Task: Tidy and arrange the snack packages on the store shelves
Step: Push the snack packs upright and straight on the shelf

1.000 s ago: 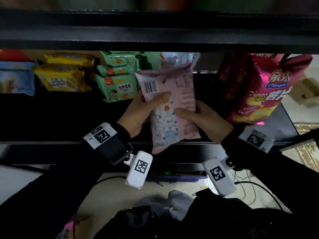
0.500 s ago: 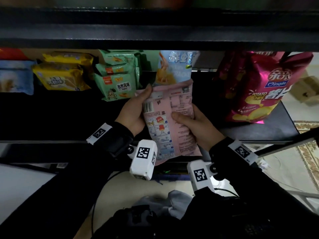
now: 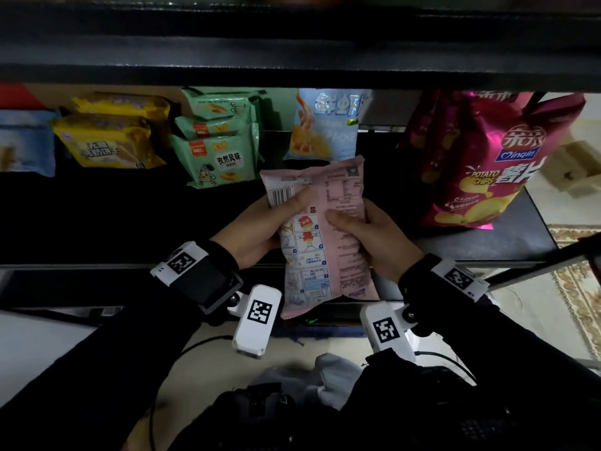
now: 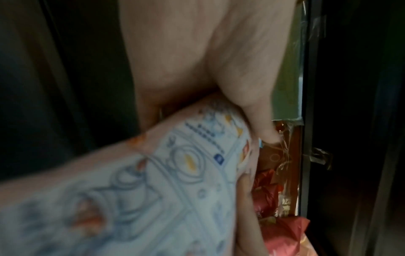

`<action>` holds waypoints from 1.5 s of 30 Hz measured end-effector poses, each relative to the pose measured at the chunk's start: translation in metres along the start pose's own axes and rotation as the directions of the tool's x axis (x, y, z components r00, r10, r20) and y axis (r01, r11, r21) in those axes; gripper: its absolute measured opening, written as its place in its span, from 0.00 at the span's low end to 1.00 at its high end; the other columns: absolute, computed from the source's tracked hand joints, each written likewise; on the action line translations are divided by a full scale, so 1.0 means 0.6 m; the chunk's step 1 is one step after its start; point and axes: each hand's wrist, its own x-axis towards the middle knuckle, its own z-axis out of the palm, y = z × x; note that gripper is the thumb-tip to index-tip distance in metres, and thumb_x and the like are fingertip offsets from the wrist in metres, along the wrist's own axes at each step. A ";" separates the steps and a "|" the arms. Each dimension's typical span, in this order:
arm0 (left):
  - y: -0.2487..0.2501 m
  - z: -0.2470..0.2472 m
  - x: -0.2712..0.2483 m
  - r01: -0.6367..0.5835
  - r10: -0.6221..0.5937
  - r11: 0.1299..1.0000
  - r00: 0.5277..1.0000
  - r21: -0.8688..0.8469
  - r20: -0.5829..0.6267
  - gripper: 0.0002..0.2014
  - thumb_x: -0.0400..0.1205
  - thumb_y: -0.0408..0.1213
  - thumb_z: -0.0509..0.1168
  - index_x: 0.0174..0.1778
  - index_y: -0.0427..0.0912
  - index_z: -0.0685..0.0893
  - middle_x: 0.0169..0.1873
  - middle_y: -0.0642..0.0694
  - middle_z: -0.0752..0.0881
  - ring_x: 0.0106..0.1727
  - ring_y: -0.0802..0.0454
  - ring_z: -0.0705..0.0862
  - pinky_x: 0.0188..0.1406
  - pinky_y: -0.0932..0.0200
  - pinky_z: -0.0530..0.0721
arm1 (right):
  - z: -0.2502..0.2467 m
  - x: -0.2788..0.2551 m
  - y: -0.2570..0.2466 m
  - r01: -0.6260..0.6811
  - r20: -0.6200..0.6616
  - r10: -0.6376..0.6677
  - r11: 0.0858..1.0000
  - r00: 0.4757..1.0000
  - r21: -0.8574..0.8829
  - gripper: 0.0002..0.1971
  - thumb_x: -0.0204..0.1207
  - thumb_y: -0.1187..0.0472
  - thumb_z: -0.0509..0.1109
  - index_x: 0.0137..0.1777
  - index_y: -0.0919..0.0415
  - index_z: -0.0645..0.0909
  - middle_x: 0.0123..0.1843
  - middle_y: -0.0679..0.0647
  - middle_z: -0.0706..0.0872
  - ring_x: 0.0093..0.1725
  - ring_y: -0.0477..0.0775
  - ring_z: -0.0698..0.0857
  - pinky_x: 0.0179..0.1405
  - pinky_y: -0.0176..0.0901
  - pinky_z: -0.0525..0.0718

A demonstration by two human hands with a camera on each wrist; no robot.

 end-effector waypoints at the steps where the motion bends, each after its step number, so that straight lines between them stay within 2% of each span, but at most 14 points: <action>1: -0.005 -0.002 -0.003 0.022 -0.023 0.999 0.999 0.049 0.032 0.27 0.76 0.48 0.72 0.71 0.49 0.76 0.63 0.46 0.87 0.63 0.48 0.86 0.58 0.49 0.86 | -0.001 0.000 0.000 -0.001 -0.018 0.001 1.000 1.000 0.008 0.21 0.76 0.60 0.72 0.69 0.61 0.77 0.61 0.56 0.88 0.56 0.55 0.89 0.51 0.45 0.88; 4: -0.023 -0.003 -0.012 0.027 -0.030 0.986 0.999 0.166 0.016 0.30 0.73 0.42 0.75 0.71 0.52 0.75 0.61 0.52 0.87 0.61 0.54 0.87 0.59 0.54 0.86 | -0.005 -0.001 0.000 -0.034 -0.006 0.034 0.998 0.999 0.055 0.24 0.72 0.54 0.72 0.68 0.58 0.77 0.59 0.54 0.89 0.56 0.54 0.89 0.48 0.44 0.89; 8: -0.024 -0.001 -0.018 -0.032 0.041 0.994 0.995 0.104 -0.090 0.28 0.67 0.44 0.77 0.64 0.52 0.81 0.54 0.55 0.90 0.55 0.56 0.89 0.52 0.60 0.88 | -0.008 -0.002 0.002 -0.115 0.138 0.119 0.993 0.983 -0.035 0.24 0.66 0.46 0.73 0.64 0.45 0.78 0.59 0.48 0.89 0.57 0.51 0.88 0.49 0.44 0.89; 11: -0.023 0.003 -0.019 -0.009 0.011 0.998 1.000 0.066 -0.022 0.28 0.68 0.47 0.74 0.65 0.55 0.78 0.57 0.55 0.89 0.56 0.57 0.88 0.47 0.62 0.88 | -0.006 0.001 -0.002 -0.011 0.030 0.013 0.997 0.999 -0.072 0.19 0.71 0.54 0.75 0.62 0.51 0.80 0.55 0.50 0.91 0.53 0.52 0.90 0.44 0.41 0.88; 14: -0.024 0.008 -0.022 0.052 -0.061 0.990 0.995 0.130 0.074 0.33 0.67 0.47 0.75 0.69 0.55 0.75 0.60 0.55 0.88 0.60 0.57 0.87 0.51 0.63 0.87 | -0.007 0.012 -0.010 0.058 -0.113 -0.062 0.998 0.992 -0.039 0.23 0.69 0.54 0.77 0.63 0.59 0.80 0.55 0.54 0.90 0.52 0.54 0.90 0.48 0.48 0.90; 18: -0.023 0.005 -0.020 -0.003 0.007 0.984 1.000 0.177 -0.019 0.31 0.65 0.45 0.77 0.65 0.54 0.79 0.57 0.58 0.89 0.58 0.60 0.87 0.53 0.68 0.85 | -0.014 0.016 -0.018 -0.006 0.050 0.004 0.999 0.999 0.038 0.28 0.67 0.50 0.73 0.67 0.56 0.76 0.60 0.53 0.89 0.58 0.54 0.88 0.48 0.43 0.88; 21: -0.022 0.003 -0.017 -0.029 0.045 0.986 0.994 0.162 -0.095 0.27 0.64 0.47 0.77 0.59 0.59 0.80 0.54 0.62 0.89 0.56 0.62 0.88 0.54 0.68 0.85 | -0.022 0.011 -0.014 -0.065 0.234 0.076 0.996 0.969 -0.055 0.32 0.69 0.57 0.74 0.73 0.56 0.70 0.66 0.54 0.84 0.64 0.54 0.85 0.56 0.44 0.86; 24: -0.021 0.006 -0.017 -0.022 0.036 0.981 0.997 0.194 -0.069 0.28 0.65 0.50 0.76 0.62 0.62 0.77 0.55 0.64 0.87 0.57 0.64 0.86 0.54 0.65 0.85 | -0.026 0.007 -0.013 -0.008 0.184 0.038 0.987 0.982 -0.160 0.32 0.69 0.67 0.75 0.74 0.61 0.70 0.66 0.57 0.85 0.63 0.55 0.85 0.56 0.44 0.86; 27: -0.027 0.004 -0.017 0.022 -0.019 0.956 1.000 0.293 -0.013 0.34 0.71 0.43 0.77 0.73 0.54 0.73 0.60 0.57 0.86 0.57 0.60 0.87 0.46 0.62 0.88 | -0.027 0.011 -0.015 0.041 0.070 -0.034 0.993 0.997 -0.107 0.28 0.71 0.70 0.73 0.72 0.63 0.73 0.63 0.57 0.86 0.60 0.54 0.87 0.54 0.43 0.86; 31: -0.031 -0.004 -0.013 0.027 -0.009 0.945 0.998 0.326 -0.057 0.23 0.78 0.32 0.72 0.67 0.52 0.75 0.52 0.54 0.89 0.47 0.56 0.91 0.49 0.61 0.89 | -0.027 0.016 -0.026 0.040 0.099 -0.032 0.996 0.995 -0.077 0.30 0.71 0.65 0.72 0.74 0.61 0.70 0.67 0.58 0.84 0.63 0.56 0.85 0.56 0.47 0.86; 35: -0.027 -0.002 -0.017 0.028 -0.022 0.937 1.000 0.347 -0.019 0.23 0.75 0.40 0.75 0.62 0.62 0.76 0.53 0.57 0.90 0.52 0.57 0.90 0.50 0.62 0.88 | -0.027 0.011 -0.031 0.020 0.167 0.005 0.989 0.986 -0.146 0.30 0.69 0.60 0.73 0.72 0.53 0.70 0.66 0.53 0.85 0.62 0.54 0.86 0.48 0.45 0.88; 41: -0.021 -0.017 -0.016 -0.024 0.006 0.920 0.999 0.392 0.047 0.39 0.69 0.48 0.76 0.76 0.57 0.67 0.58 0.55 0.88 0.53 0.52 0.90 0.52 0.57 0.89 | -0.022 0.011 -0.029 0.045 0.225 -0.010 0.988 0.974 -0.147 0.25 0.76 0.71 0.66 0.73 0.57 0.67 0.67 0.54 0.82 0.65 0.51 0.84 0.58 0.40 0.84; 43: -0.016 -0.034 -0.013 -0.059 0.024 0.879 0.996 0.473 0.081 0.47 0.70 0.43 0.77 0.81 0.56 0.57 0.66 0.58 0.82 0.61 0.58 0.86 0.61 0.57 0.85 | -0.027 0.012 -0.033 0.010 0.241 0.020 0.992 0.970 -0.123 0.27 0.76 0.70 0.65 0.74 0.57 0.66 0.67 0.54 0.82 0.65 0.50 0.84 0.59 0.40 0.84; 45: -0.009 -0.049 -0.010 -0.078 0.045 0.830 0.996 0.552 0.074 0.62 0.65 0.40 0.81 0.83 0.57 0.39 0.73 0.60 0.70 0.67 0.73 0.75 0.68 0.68 0.76 | -0.032 0.011 -0.041 -0.026 0.242 0.046 0.996 0.969 -0.085 0.32 0.72 0.67 0.67 0.77 0.60 0.65 0.69 0.56 0.82 0.65 0.53 0.83 0.61 0.43 0.84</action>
